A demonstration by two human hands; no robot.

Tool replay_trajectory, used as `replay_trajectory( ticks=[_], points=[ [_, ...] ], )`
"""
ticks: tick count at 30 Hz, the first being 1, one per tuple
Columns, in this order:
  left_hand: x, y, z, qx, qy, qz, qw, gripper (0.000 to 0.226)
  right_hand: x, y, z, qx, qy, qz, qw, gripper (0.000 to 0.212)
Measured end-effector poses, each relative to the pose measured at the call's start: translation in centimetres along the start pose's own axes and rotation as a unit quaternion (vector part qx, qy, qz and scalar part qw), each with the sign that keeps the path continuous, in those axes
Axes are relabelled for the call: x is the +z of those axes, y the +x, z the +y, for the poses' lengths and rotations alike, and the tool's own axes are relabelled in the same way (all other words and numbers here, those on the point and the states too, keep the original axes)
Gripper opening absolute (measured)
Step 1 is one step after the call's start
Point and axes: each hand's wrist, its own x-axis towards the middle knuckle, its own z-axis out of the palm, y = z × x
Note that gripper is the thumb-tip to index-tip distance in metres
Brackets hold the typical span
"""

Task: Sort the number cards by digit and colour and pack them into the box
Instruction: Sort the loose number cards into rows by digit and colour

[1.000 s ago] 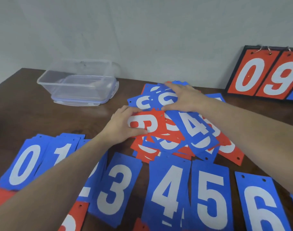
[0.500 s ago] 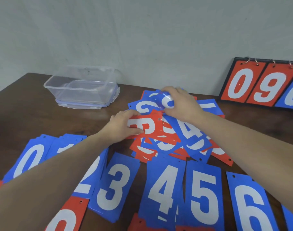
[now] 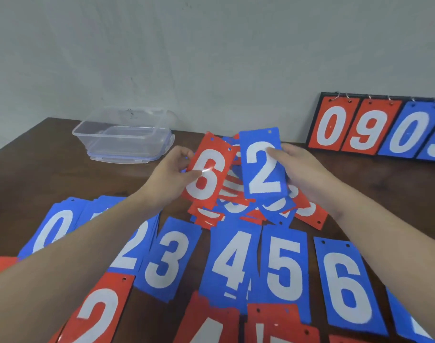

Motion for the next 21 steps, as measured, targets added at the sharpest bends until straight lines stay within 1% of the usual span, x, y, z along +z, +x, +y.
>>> replay_trajectory(
  ticks=[3,5,7,12,16,21],
  points=[
    [0.7,-2.4,-0.2,-0.011,-0.038,-0.019,0.999,0.04,0.2,-2.9,1.6,0.008,0.029,-0.023,0.999,0.019],
    [1.1,-3.9,-0.6,-0.014,-0.045,-0.025,0.999,0.051,0.3,-4.6,2.5,0.009,0.037,-0.032,0.999,0.018],
    [1.2,-5.2,-1.1,-0.02,-0.043,-0.027,0.999,0.059,0.4,-6.0,3.2,0.012,0.04,-0.036,0.998,0.023],
    [0.4,-8.3,-2.9,-0.037,-0.087,-0.014,0.995,0.076,1.0,-8.3,4.1,0.023,0.044,-0.02,0.999,0.039],
    [-1.3,-10.5,-4.1,-0.061,-0.101,0.008,0.993,0.083,2.0,-9.6,3.9,0.026,0.067,-0.019,0.997,0.055],
    [-5.1,-13.6,-5.2,-0.085,-0.135,0.056,0.986,0.076,3.8,-10.7,3.3,0.013,0.044,-0.05,0.998,0.045]
  ],
)
